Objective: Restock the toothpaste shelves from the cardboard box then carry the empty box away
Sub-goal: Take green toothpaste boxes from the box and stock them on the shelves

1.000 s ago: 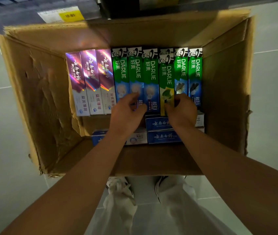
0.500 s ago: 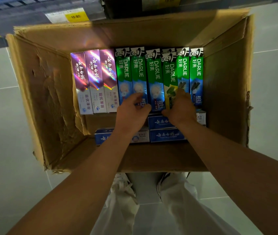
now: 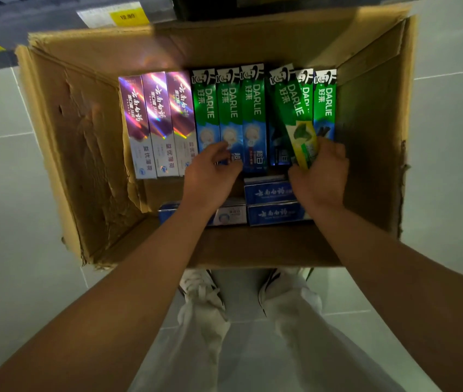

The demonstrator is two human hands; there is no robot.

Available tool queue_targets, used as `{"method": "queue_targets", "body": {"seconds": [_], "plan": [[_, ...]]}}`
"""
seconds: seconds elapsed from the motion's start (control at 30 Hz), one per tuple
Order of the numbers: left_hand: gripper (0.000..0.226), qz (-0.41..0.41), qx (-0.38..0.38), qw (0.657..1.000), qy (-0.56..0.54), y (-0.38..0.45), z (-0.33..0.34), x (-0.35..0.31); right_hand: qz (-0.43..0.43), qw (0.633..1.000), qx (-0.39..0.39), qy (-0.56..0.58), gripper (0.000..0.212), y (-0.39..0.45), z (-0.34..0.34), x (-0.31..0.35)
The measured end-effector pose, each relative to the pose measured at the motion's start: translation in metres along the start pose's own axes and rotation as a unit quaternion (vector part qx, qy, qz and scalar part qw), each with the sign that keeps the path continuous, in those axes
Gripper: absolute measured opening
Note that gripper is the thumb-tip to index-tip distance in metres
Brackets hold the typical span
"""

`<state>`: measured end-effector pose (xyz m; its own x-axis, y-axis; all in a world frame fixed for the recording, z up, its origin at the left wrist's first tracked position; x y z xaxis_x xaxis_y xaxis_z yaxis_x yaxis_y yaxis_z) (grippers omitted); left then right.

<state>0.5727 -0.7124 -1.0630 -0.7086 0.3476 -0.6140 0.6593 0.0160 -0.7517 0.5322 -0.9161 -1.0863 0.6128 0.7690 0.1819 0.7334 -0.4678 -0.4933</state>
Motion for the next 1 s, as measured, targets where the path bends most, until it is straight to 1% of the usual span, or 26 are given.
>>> {"method": "queue_targets", "body": {"seconds": [0.1, 0.23, 0.3, 0.37, 0.47, 0.53, 0.6, 0.63, 0.67, 0.7, 0.77, 0.83, 0.87, 1.0], "plan": [[0.057, -0.002, 0.0, 0.999, -0.033, -0.016, -0.005, -0.015, -0.017, 0.998, 0.021, 0.06, 0.055, -0.022, -0.027, 0.0], [0.068, 0.004, -0.015, 0.992, -0.129, -0.039, -0.019, -0.044, -0.09, 0.992, 0.073, 0.042, 0.053, -0.051, -0.052, 0.016], [0.067, 0.016, -0.021, 0.988, -0.153, -0.052, -0.032, -0.055, -0.1, 0.991, 0.084, 0.025, 0.056, -0.062, -0.064, 0.024], [0.067, 0.022, -0.005, 0.986, -0.163, -0.067, -0.045, -0.062, -0.109, 0.989, 0.102, 0.017, 0.059, -0.074, -0.078, 0.034], [0.062, -0.004, 0.001, 0.979, -0.203, -0.094, -0.07, -0.073, -0.139, 0.982, 0.124, 0.019, 0.064, -0.098, -0.108, 0.053], [0.057, -0.033, -0.004, 0.968, -0.247, -0.117, -0.09, -0.084, -0.153, 0.979, 0.133, 0.03, 0.068, -0.117, -0.133, 0.066], [0.054, -0.056, -0.003, 0.957, -0.285, -0.147, -0.111, -0.098, -0.137, 0.977, 0.151, 0.064, 0.073, -0.142, -0.162, 0.081], [0.052, -0.062, -0.004, 0.952, -0.3, -0.162, -0.122, -0.107, -0.101, 0.975, 0.168, 0.109, 0.075, -0.154, -0.177, 0.086], [0.049, -0.065, -0.005, 0.948, -0.311, -0.179, -0.132, -0.116, -0.053, 0.965, 0.192, 0.172, 0.076, -0.169, -0.193, 0.093], [0.045, -0.068, -0.009, 0.945, -0.321, -0.195, -0.142, -0.126, -0.009, 0.947, 0.217, 0.235, 0.076, -0.182, -0.207, 0.099], [0.039, -0.073, -0.019, 0.941, -0.329, -0.233, -0.168, -0.146, 0.048, 0.915, 0.242, 0.318, 0.061, -0.214, -0.234, 0.116], [0.039, -0.075, -0.028, 0.933, -0.351, -0.273, -0.194, -0.164, 0.057, 0.903, 0.225, 0.361, 0.044, -0.246, -0.266, 0.134], [0.038, -0.07, -0.028, 0.927, -0.367, -0.292, -0.208, -0.173, 0.055, 0.9, 0.212, 0.378, 0.041, -0.261, -0.282, 0.144], [0.037, -0.039, -0.03, 0.912, -0.408, -0.365, -0.259, -0.2, 0.026, 0.897, 0.175, 0.406, 0.039, -0.328, -0.339, 0.187]]}}
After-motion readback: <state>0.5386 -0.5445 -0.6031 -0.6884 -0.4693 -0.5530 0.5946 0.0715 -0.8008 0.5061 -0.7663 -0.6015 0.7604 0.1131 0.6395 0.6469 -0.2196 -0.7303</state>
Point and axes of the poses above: each hand's wrist, its own y-axis towards the middle knuckle, its own z-axis out of the palm, x = y × z, the point moved 4 cm from there along y, towards the middle knuckle, and after that the axes turned 13 degrees about -y, right-handed, at the moved point
